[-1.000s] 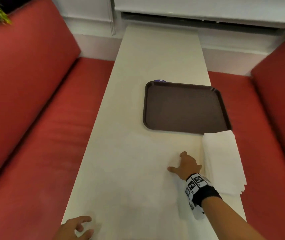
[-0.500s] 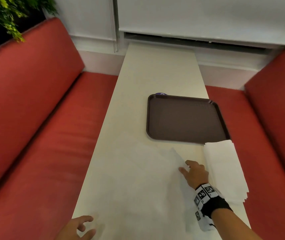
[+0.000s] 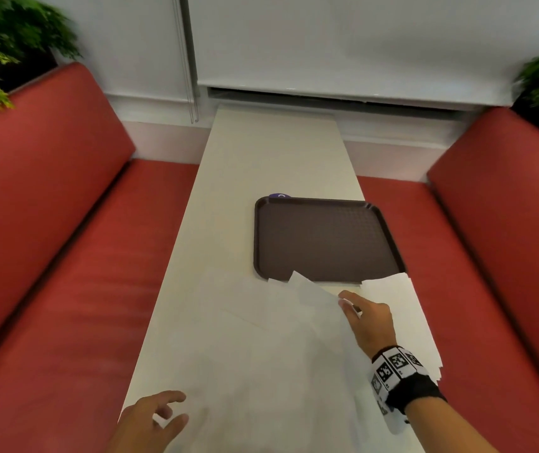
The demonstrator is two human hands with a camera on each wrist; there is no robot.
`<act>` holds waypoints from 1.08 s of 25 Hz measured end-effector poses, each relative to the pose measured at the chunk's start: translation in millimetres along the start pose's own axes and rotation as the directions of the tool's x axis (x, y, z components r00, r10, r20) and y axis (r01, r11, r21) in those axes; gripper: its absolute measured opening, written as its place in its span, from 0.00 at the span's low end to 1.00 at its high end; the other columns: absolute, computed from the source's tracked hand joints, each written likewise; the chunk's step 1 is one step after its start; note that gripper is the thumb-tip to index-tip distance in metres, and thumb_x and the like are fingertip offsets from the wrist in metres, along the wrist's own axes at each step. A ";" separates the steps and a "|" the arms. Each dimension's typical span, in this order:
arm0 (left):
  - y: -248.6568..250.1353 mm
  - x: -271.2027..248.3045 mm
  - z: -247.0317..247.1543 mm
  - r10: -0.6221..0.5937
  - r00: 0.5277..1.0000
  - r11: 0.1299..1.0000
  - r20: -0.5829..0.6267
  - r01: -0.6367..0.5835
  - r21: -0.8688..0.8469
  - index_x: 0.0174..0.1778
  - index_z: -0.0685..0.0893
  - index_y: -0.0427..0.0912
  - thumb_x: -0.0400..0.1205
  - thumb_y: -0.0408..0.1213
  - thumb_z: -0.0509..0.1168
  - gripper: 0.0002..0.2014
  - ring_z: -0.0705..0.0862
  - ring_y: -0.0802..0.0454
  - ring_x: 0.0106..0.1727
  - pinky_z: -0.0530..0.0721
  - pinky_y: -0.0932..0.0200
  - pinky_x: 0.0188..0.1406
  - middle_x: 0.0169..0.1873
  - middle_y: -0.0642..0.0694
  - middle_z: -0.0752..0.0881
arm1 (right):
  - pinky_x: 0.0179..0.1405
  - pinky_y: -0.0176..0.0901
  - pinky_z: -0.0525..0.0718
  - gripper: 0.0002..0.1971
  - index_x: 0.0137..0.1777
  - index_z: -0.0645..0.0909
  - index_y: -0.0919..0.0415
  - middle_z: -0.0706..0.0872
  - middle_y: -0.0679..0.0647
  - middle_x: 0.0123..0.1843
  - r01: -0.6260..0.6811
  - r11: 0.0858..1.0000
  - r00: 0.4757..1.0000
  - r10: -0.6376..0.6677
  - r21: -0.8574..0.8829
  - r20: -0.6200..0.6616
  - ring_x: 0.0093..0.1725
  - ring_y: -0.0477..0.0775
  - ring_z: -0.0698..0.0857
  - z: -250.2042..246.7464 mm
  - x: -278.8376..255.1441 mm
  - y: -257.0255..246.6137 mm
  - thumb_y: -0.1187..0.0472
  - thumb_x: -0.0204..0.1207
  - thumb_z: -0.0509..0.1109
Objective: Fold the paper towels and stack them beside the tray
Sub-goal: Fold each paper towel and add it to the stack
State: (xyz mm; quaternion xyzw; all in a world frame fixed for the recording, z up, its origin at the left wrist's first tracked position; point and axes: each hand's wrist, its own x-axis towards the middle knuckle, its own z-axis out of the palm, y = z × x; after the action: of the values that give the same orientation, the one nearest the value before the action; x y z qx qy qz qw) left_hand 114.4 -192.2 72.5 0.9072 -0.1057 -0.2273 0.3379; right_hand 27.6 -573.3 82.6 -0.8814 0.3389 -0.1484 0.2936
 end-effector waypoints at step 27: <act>164.4 40.7 38.0 0.272 0.893 0.775 0.358 0.017 -0.632 0.62 0.76 0.58 0.44 0.73 0.75 0.49 0.83 0.56 0.62 0.83 0.65 0.53 0.59 0.48 0.86 | 0.40 0.41 0.82 0.05 0.51 0.76 0.61 0.83 0.52 0.42 -0.009 0.656 0.998 -0.044 0.754 0.051 0.39 0.47 0.81 -109.7 18.7 -85.3 0.62 0.84 0.60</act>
State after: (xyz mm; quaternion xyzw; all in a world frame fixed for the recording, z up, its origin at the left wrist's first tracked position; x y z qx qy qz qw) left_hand 125.4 -350.9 142.0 0.6626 -0.1600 -0.4194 0.5996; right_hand 34.2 -580.9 222.4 -0.6880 0.2287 -0.2498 0.6418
